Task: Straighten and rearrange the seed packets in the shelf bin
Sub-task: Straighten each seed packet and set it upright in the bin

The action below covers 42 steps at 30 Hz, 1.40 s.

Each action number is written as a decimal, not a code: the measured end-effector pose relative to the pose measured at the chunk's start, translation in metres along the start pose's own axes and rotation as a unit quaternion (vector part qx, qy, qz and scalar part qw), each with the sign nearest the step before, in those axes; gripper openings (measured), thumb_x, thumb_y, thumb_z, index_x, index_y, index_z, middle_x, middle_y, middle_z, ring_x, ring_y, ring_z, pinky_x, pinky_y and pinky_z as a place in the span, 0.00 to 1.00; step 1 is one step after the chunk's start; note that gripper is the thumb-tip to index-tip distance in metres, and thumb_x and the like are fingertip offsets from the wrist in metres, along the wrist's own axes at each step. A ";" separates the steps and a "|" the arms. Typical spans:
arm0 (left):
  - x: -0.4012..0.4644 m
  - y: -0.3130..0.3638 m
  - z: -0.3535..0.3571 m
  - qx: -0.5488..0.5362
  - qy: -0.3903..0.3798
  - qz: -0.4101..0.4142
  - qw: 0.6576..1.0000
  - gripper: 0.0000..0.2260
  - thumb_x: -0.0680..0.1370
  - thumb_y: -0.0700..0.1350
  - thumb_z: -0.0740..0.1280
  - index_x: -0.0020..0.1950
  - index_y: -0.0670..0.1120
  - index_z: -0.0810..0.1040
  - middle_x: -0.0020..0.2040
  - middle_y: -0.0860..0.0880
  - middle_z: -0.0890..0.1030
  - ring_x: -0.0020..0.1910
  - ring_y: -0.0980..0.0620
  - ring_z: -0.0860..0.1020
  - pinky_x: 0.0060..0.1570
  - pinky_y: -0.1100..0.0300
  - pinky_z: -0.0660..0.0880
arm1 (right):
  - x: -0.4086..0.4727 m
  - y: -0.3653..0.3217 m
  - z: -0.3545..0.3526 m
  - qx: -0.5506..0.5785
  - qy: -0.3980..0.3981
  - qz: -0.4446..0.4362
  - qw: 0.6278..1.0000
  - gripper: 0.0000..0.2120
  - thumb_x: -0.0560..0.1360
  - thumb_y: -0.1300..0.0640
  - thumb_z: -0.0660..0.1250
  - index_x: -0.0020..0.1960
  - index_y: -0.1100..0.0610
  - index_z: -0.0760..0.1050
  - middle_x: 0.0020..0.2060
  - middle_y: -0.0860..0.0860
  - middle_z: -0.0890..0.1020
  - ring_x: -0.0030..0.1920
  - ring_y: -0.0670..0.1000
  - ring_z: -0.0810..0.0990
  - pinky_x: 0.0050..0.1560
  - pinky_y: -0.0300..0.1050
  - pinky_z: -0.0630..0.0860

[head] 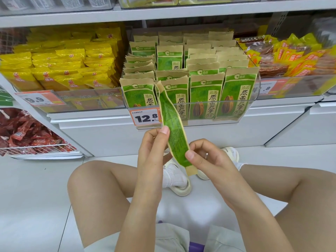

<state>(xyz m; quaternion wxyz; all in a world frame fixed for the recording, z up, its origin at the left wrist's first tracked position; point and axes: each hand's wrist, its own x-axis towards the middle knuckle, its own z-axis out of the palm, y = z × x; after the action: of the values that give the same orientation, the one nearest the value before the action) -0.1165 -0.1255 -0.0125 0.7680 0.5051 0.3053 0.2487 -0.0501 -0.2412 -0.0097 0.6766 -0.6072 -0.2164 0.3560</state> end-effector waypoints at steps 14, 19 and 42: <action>0.000 0.001 -0.011 0.040 -0.131 -0.038 0.990 0.18 0.76 0.53 0.62 0.59 0.45 0.80 0.53 0.46 0.86 0.51 0.48 0.84 0.49 0.56 0.81 | 0.005 0.005 -0.005 -0.037 0.166 -0.046 0.984 0.21 0.69 0.47 0.72 0.60 0.47 0.73 0.53 0.44 0.83 0.49 0.42 0.82 0.48 0.35 0.76; 0.002 -0.009 -0.017 0.119 -0.216 -0.078 0.966 0.16 0.79 0.51 0.66 0.60 0.42 0.79 0.55 0.42 0.84 0.51 0.47 0.84 0.50 0.54 0.80 | 0.005 -0.005 -0.012 0.042 0.194 -0.011 0.980 0.16 0.71 0.50 0.65 0.53 0.57 0.80 0.39 0.47 0.85 0.39 0.43 0.82 0.40 0.34 0.77; -0.005 -0.017 0.008 0.408 -0.011 0.193 0.892 0.09 0.78 0.56 0.65 0.48 0.54 0.68 0.39 0.56 0.78 0.37 0.58 0.76 0.35 0.65 0.69 | 0.003 -0.002 0.004 0.001 0.194 -0.082 0.977 0.08 0.77 0.65 0.64 0.39 0.62 0.74 0.28 0.49 0.82 0.31 0.44 0.79 0.36 0.36 0.77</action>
<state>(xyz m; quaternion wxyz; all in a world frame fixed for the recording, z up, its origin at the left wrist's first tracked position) -0.1128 -0.1397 -0.0249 0.4349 0.8256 0.2676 0.2401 -0.0505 -0.2368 -0.0078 0.7329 -0.6446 -0.1296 0.1745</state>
